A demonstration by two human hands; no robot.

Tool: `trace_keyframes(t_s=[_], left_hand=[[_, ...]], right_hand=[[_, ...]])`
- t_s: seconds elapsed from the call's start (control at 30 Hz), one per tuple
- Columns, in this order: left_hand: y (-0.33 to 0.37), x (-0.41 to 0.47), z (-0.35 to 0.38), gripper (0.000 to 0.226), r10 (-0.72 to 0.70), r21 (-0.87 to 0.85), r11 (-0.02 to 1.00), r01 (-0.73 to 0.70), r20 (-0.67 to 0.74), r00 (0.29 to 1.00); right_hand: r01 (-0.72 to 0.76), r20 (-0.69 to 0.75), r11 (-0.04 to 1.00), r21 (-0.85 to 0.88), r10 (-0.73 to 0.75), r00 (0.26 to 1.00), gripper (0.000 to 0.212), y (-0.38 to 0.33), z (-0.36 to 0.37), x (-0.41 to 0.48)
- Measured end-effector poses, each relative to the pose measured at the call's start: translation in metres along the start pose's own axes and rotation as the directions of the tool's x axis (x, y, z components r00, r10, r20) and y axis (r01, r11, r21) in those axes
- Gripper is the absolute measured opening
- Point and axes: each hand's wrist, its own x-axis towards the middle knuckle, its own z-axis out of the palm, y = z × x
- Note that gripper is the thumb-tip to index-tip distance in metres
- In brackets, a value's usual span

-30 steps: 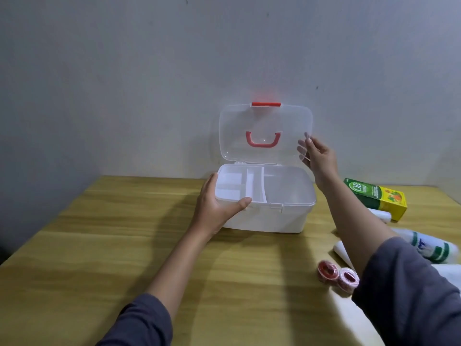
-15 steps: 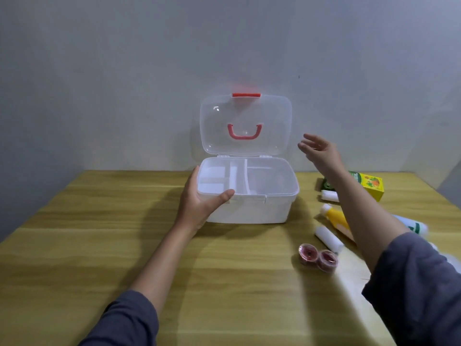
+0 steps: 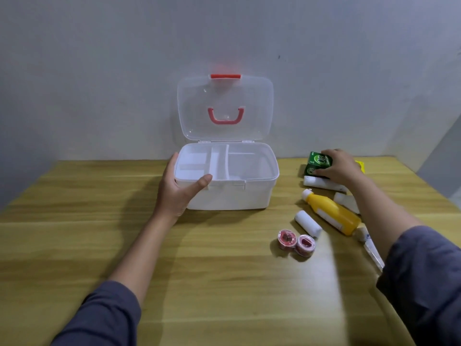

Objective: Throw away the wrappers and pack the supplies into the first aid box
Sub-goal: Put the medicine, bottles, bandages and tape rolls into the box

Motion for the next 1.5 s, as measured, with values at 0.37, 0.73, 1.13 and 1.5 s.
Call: trace_keyframes(t_s=[0.37, 0.73, 1.13, 1.5], left_hand=[[0.014, -0.007, -0.004, 0.118, -0.023, -0.034, 0.999, 0.025, 0.077, 0.997], [0.017, -0.009, -0.010, 0.128, -0.065, -0.048, 0.996, 0.071, 0.133, 0.989], [0.007, -0.004, -0.006, 0.094, -0.001, -0.114, 0.993, 0.014, 0.116, 0.993], [0.004, -0.004, -0.006, 0.095, -0.014, -0.125, 0.992, 0.027, 0.105, 0.994]], right_hand=[[0.319, -0.224, 0.907, 0.275, -0.262, 0.939, 0.061, -0.068, -0.049, -0.052], [0.499, 0.058, 0.863, -0.077, -0.496, 0.867, 0.062, -0.147, -0.027, -0.056], [0.576, 0.344, 0.767, -0.284, -0.479, 0.807, 0.064, -0.178, -0.022, -0.039], [0.636, 0.269, 0.630, -0.446, -0.583, 0.767, 0.058, -0.179, 0.004, -0.045]])
